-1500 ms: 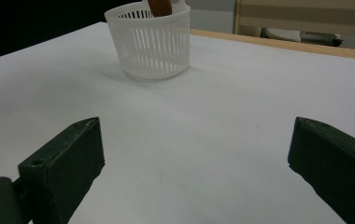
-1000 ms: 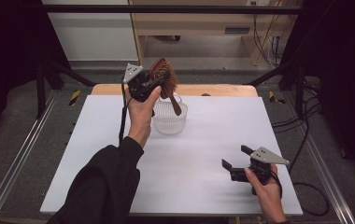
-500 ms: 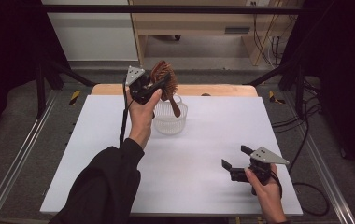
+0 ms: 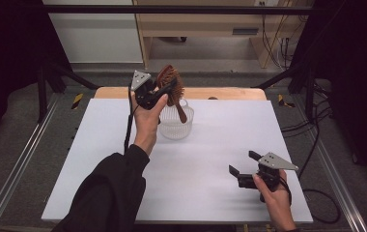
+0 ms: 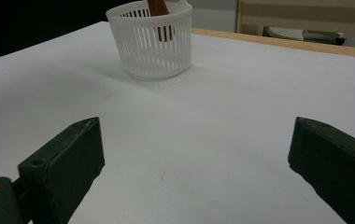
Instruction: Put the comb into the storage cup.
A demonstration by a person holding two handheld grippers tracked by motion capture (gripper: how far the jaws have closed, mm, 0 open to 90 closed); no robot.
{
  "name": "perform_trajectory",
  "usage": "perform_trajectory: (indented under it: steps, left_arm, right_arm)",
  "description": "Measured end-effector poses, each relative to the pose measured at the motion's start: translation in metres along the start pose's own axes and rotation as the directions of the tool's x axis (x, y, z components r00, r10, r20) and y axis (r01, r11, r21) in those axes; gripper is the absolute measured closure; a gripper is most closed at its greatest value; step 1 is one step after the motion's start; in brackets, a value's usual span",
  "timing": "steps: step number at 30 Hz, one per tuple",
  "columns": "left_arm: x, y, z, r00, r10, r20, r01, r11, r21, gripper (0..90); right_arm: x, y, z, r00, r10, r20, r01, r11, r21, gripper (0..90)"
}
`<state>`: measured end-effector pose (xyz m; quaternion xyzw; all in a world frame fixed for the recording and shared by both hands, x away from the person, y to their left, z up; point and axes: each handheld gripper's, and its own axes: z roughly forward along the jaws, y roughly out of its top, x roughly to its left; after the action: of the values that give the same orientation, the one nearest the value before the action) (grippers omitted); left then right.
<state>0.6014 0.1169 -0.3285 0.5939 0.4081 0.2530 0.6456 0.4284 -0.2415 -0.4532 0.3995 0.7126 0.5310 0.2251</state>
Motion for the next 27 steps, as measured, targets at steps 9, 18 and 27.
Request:
perform_trajectory:
  steps: [9, 18, 27]
  left_arm:
    - [0.000, -0.004, 0.001, 1.0000, 0.000, 0.000, 0.000, 1.0000, 0.006, 51.7]
    - [0.002, -0.011, 0.002, 0.9999, 0.000, -0.010, 0.000, 0.9999, 0.010, 51.7]
    - [0.002, -0.014, 0.003, 0.9999, -0.003, -0.011, 0.003, 0.9998, 0.018, 51.7]
  right_arm:
    - [0.000, 0.000, 0.000, 1.0000, -0.002, 0.000, 0.002, 1.000, -0.001, 3.9]
    - [0.000, 0.000, 0.001, 1.0000, -0.004, -0.003, 0.004, 1.000, 0.002, 3.9]
    - [0.000, -0.001, 0.001, 1.0000, -0.003, -0.006, 0.003, 1.000, 0.002, 3.9]
